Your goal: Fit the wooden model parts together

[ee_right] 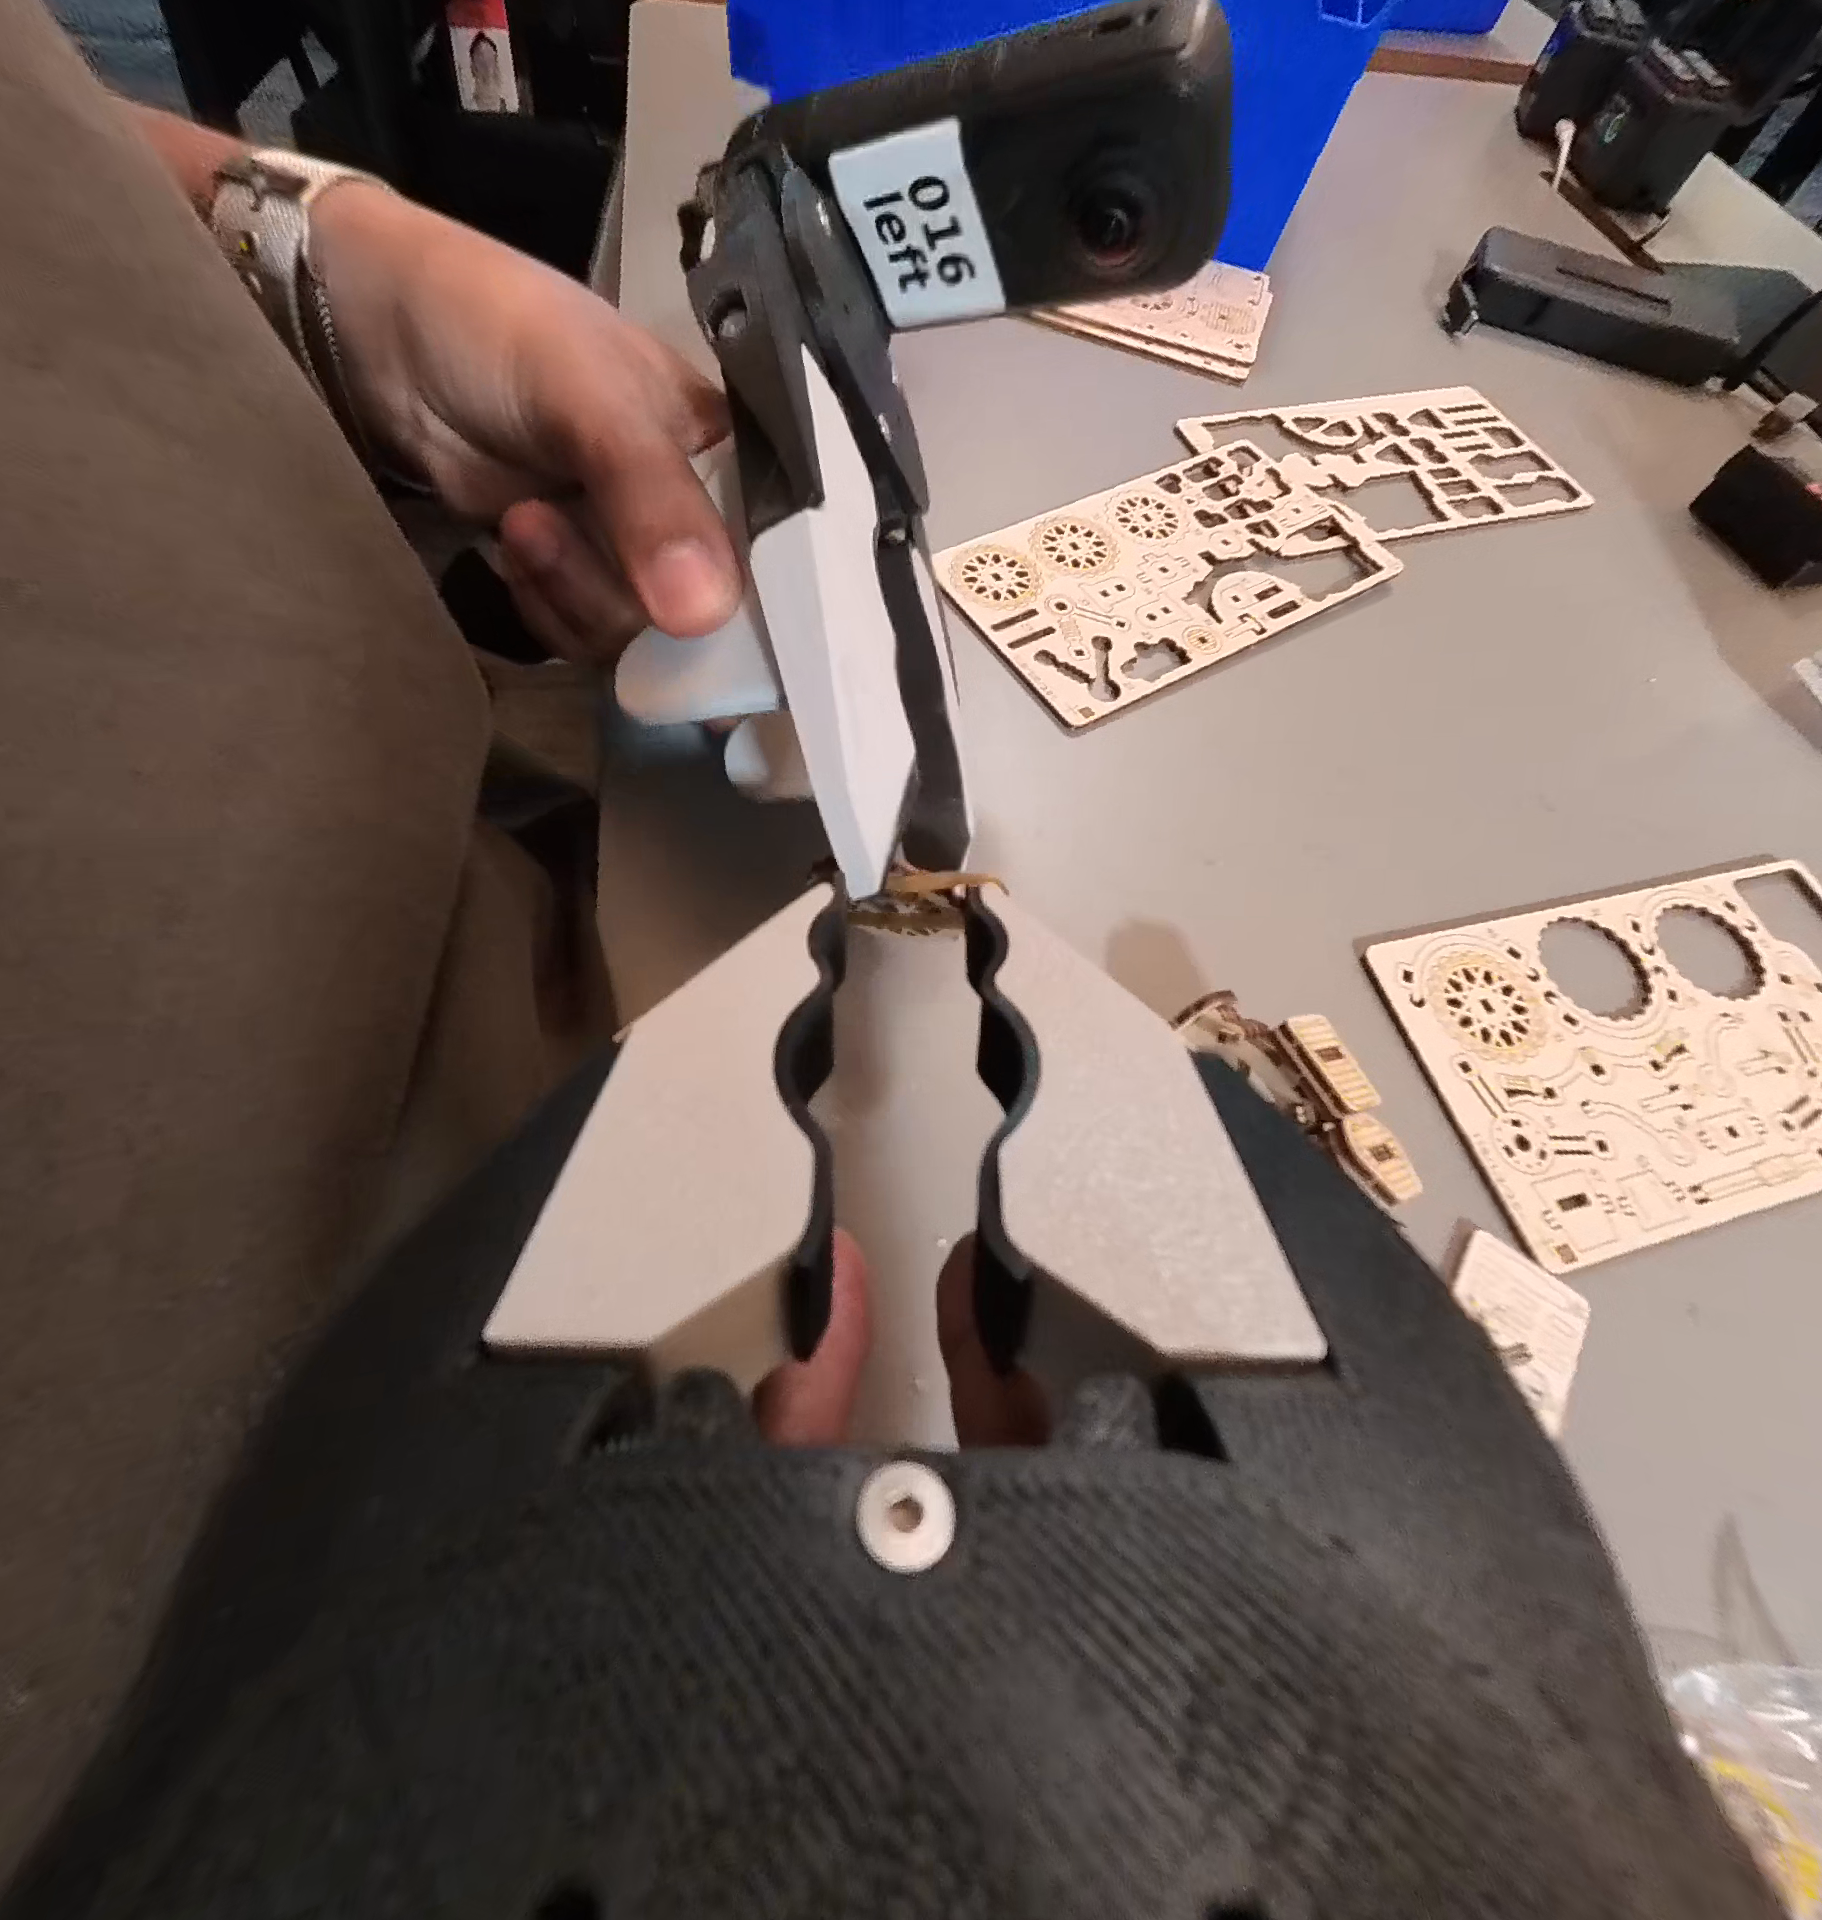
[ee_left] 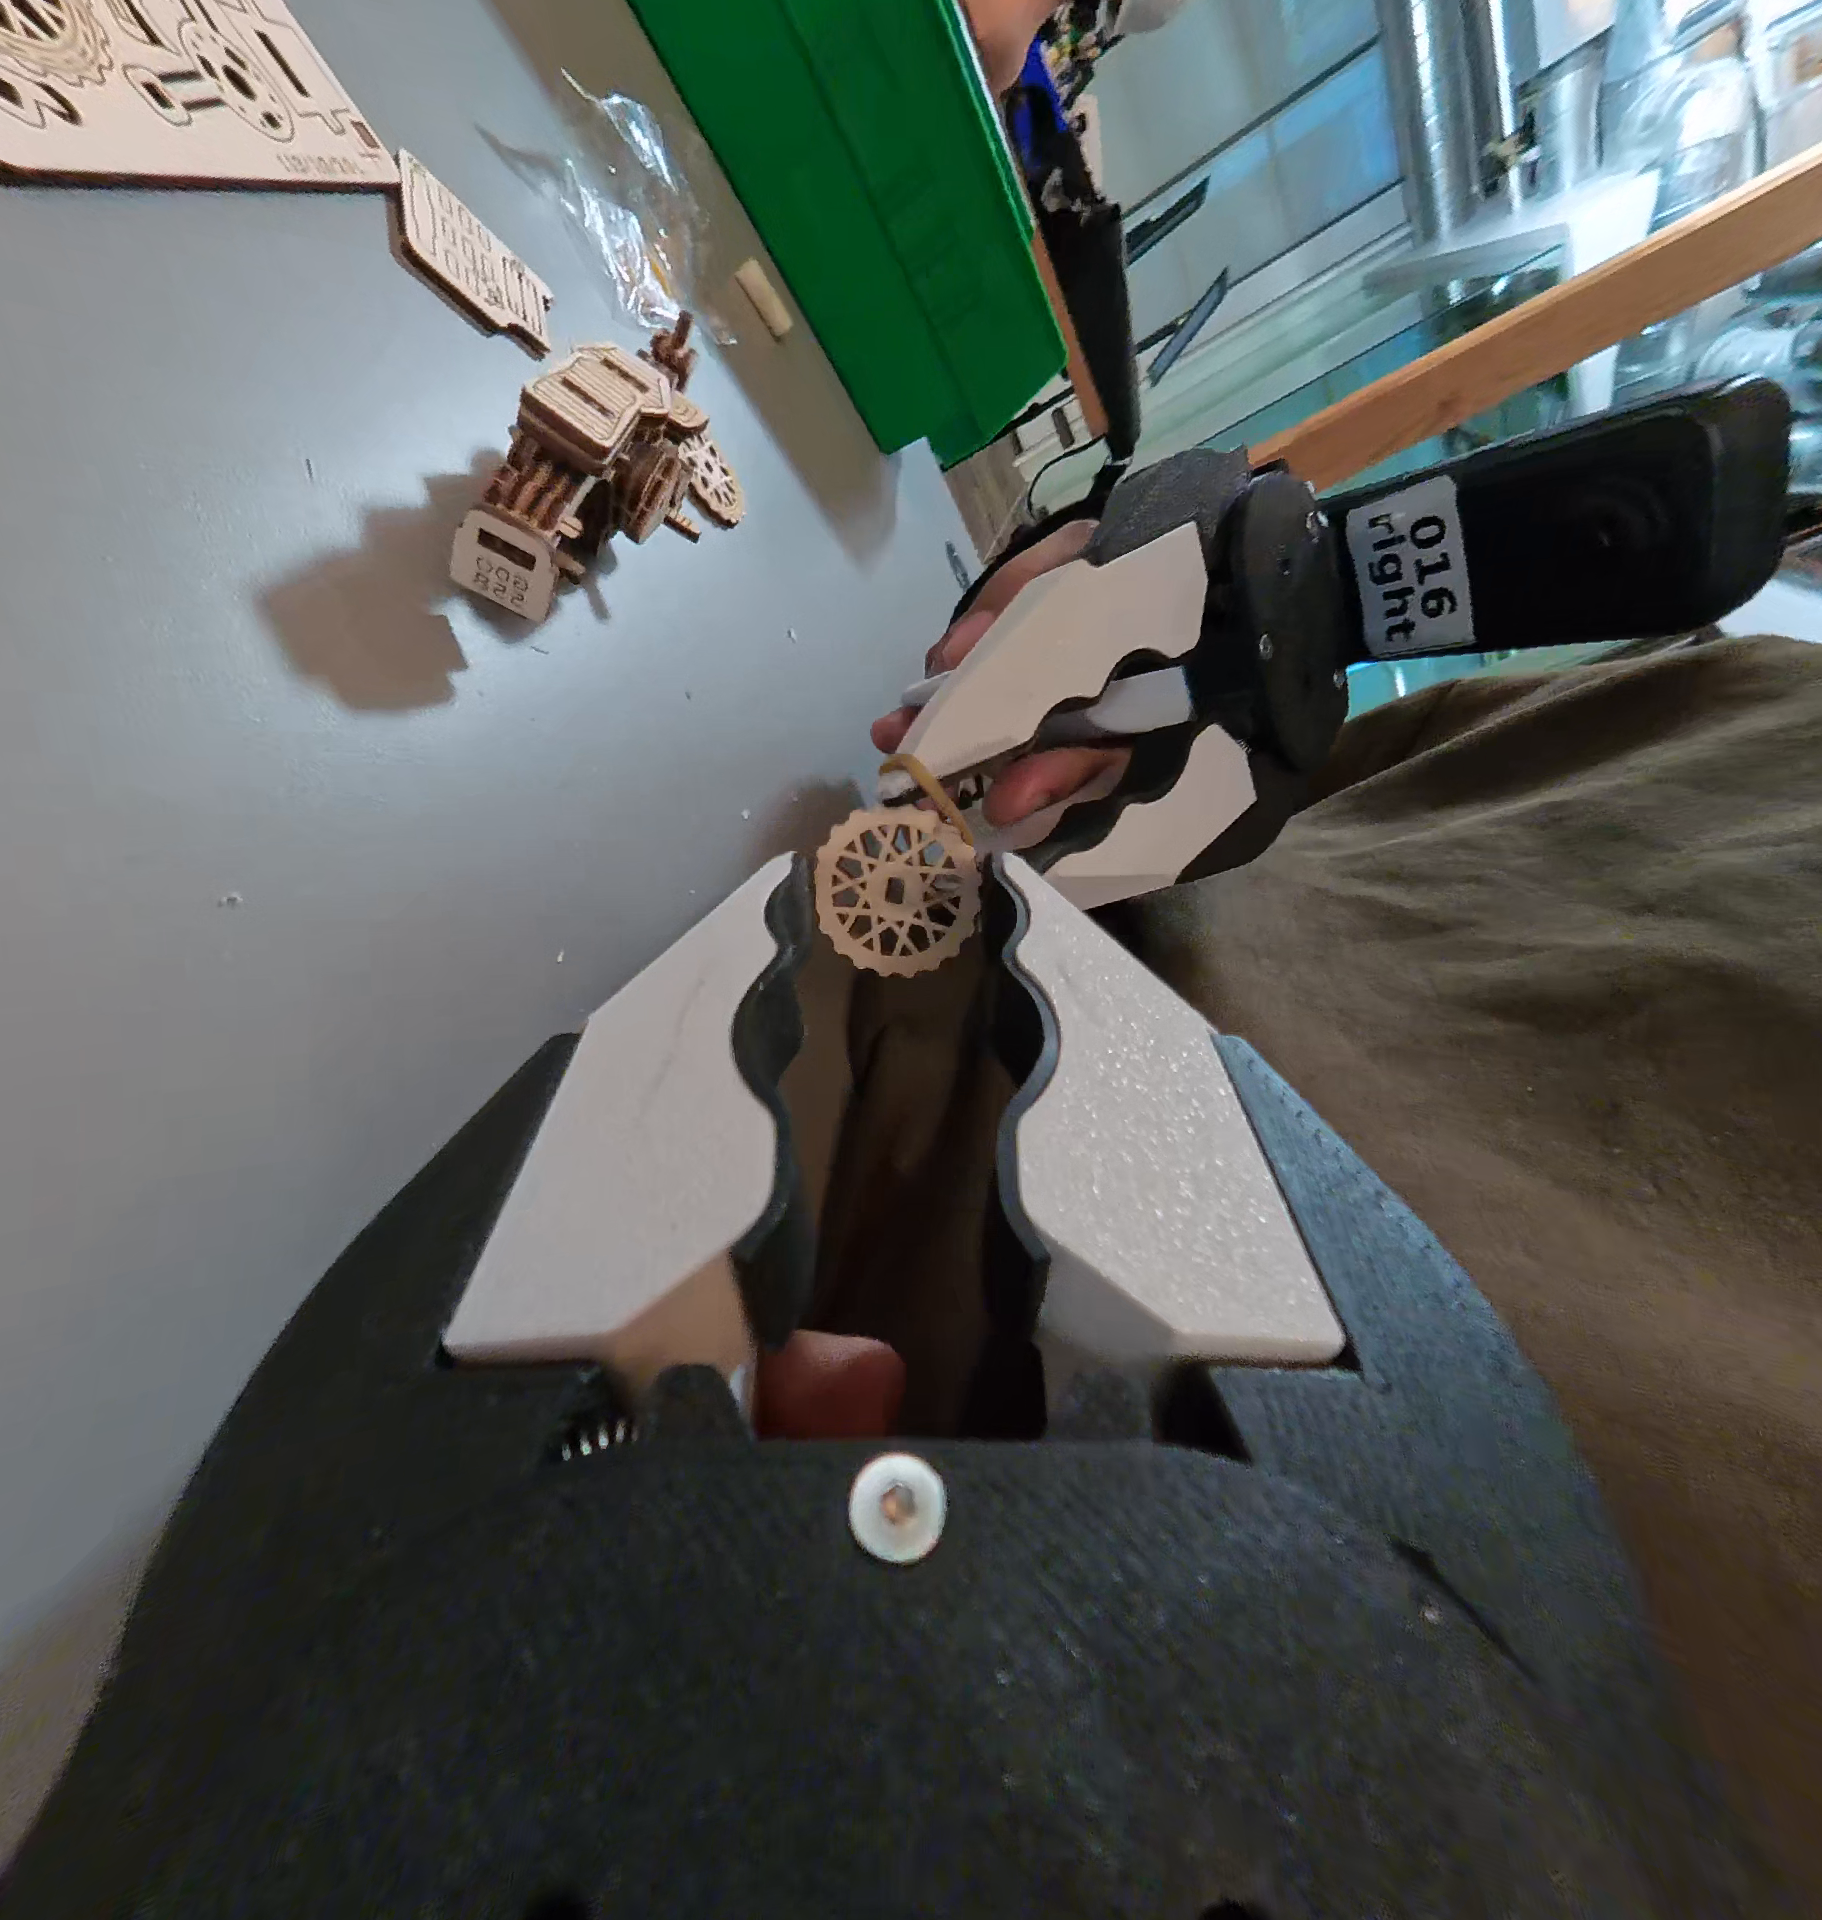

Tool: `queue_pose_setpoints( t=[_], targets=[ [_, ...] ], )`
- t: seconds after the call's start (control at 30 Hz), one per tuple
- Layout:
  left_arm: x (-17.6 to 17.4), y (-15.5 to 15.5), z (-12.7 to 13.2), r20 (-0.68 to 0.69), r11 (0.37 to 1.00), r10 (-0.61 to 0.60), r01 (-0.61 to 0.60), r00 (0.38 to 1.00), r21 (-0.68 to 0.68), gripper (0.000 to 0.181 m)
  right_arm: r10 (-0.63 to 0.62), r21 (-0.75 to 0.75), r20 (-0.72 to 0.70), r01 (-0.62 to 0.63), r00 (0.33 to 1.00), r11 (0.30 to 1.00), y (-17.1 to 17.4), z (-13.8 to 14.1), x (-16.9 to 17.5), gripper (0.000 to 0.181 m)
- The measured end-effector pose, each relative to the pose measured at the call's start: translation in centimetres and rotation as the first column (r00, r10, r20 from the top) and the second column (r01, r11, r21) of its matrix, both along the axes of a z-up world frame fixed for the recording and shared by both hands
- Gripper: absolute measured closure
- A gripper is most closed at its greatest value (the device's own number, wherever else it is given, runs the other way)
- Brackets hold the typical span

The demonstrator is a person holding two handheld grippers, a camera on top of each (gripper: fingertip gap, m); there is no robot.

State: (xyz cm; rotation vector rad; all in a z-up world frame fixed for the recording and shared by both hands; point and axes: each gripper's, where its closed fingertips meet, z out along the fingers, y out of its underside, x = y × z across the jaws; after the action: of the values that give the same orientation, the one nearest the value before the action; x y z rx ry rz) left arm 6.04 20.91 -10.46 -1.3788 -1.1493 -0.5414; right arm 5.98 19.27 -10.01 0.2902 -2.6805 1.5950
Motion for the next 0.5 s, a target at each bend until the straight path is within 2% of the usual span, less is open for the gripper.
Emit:
queue_pose_setpoints(
  t=[0.1,0.23,0.5],
  targets=[
    [-0.2,0.0,0.3,-0.011,1.0,0.011,-0.011,1.0,0.022,0.144,-0.011,-0.013,0.02,0.011,1.0,1.0,0.0,0.3,-0.2,0.159],
    [-0.2,0.0,1.3,-0.007,0.992,0.017,-0.016,1.0,0.123,0.146,-0.022,-0.045,0.078,0.025,0.997,0.999,0.0,1.0,-0.2,0.156],
    [-0.6,0.0,2.4,0.018,0.963,0.033,-0.037,0.999,0.266,0.147,-0.037,-0.069,0.242,0.055,0.97,0.996,0.0,1.6,-0.3,0.153]
  ],
)
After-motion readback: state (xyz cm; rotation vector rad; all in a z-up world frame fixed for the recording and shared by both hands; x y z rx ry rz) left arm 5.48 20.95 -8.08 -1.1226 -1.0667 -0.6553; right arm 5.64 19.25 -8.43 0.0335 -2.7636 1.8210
